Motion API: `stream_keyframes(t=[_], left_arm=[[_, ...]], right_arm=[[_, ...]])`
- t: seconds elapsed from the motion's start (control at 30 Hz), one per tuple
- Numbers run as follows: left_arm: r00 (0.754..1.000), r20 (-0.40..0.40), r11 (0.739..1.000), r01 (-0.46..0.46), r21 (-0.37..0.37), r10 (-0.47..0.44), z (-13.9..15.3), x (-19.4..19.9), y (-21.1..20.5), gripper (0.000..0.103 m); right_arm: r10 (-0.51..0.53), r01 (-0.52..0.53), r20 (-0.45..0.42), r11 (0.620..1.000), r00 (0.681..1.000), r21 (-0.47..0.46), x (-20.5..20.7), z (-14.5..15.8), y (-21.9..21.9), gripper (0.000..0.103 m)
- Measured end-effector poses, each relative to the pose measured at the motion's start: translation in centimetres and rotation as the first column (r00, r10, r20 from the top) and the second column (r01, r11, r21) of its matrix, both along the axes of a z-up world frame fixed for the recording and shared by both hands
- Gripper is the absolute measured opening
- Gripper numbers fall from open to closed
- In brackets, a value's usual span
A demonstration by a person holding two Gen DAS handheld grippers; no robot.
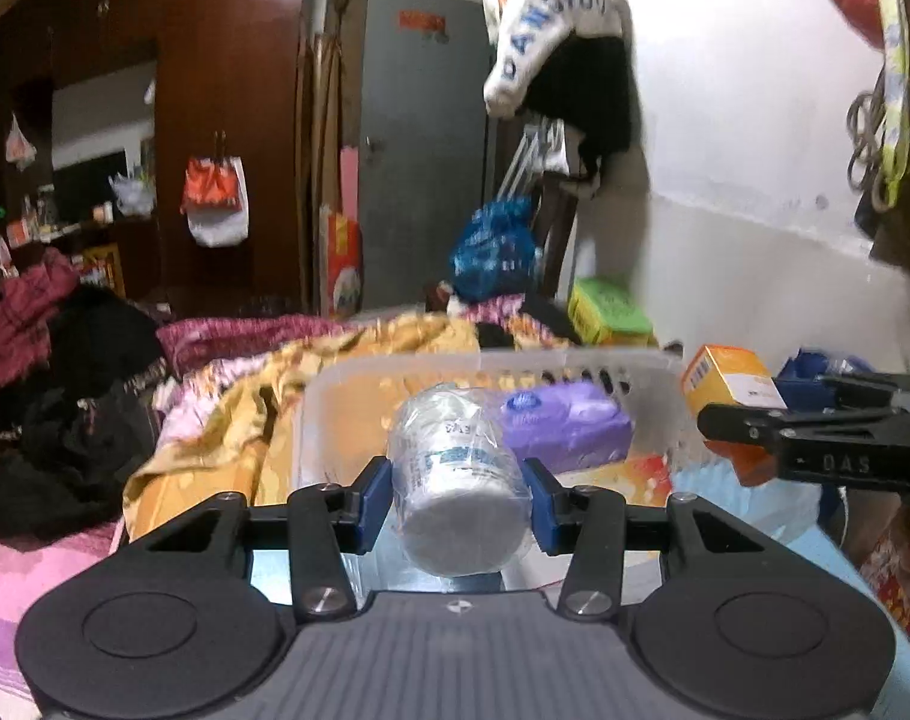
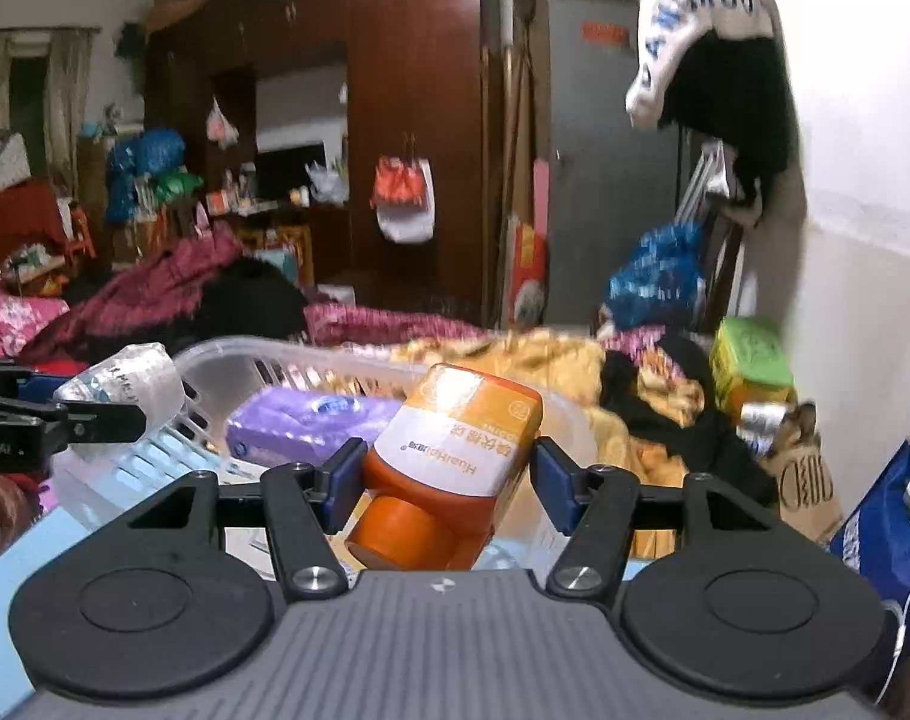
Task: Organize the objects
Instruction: 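Lower the white bottle into the basket with the left gripper while the right drops the orange bottle in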
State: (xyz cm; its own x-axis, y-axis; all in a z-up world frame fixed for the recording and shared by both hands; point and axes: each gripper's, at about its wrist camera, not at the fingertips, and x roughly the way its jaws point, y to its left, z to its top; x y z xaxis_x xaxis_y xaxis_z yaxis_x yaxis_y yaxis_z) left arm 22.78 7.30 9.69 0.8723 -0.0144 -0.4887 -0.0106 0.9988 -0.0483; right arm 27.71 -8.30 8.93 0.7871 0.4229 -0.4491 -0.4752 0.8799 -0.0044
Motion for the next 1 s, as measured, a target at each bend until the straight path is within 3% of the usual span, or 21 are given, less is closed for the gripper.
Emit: stream_keyframes(t=[0.2, 0.43, 0.6, 0.67, 0.7, 0.73, 0.77, 0.97, 1.0], left_arm=[[0.996, -0.083, 1.0, -0.021, 0.006, 0.021, -2.0, 1.1, 0.8, 0.05], [0.993, -0.109, 0.997, -0.032, 0.067, 0.039, -2.2, 1.3, -0.5, 0.051], [0.995, -0.098, 0.998, -0.028, 0.05, 0.033, -2.2, 1.4, -0.1, 0.052], [0.995, -0.098, 0.998, -0.023, 0.06, 0.029, -2.2, 1.4, -0.1, 0.055], [0.995, -0.096, 0.998, -0.02, 0.062, 0.026, -2.3, 1.6, -0.2, 0.063], [0.995, -0.093, 0.998, -0.012, 0.062, 0.018, -2.3, 1.6, -0.3, 0.073], [0.996, -0.089, 0.998, -0.006, 0.064, 0.012, -2.2, 1.6, -0.5, 0.077], [0.999, 0.036, 0.994, -0.043, 0.097, 0.04, -0.9, -1.9, -1.0, 0.089], [0.998, 0.056, 0.994, -0.041, 0.1, 0.035, -0.9, -2.9, -1.0, 0.091]], right_arm=[[0.01, -0.013, -0.053, 0.999, 0.999, -0.049, 0.6, -1.2, 0.5, 0.062], [0.018, -0.025, -0.101, 0.998, 0.995, -0.065, 1.0, -1.6, 0.1, 0.062], [0.039, -0.048, -0.107, 0.996, 0.993, -0.076, 0.7, -1.6, 0.2, 0.062], [0.039, -0.048, -0.099, 0.995, 0.994, -0.084, 0.7, -1.7, 0.5, 0.063], [0.031, -0.038, -0.087, 0.996, 0.996, -0.082, 0.7, -1.6, 0.4, 0.064], [0.025, -0.03, -0.072, 0.997, 0.997, -0.074, 0.6, -1.5, 0.3, 0.067], [0.022, -0.025, -0.06, 0.998, 0.998, -0.062, 0.4, -1.3, 0.1, 0.073], [-0.017, 0.018, 0.075, 1.0, 0.997, -0.014, -2.7, 0.1, -1.7, 0.103], [-0.012, 0.011, 0.108, 1.0, 0.994, 0.014, -3.9, 0.1, -2.4, 0.103]])
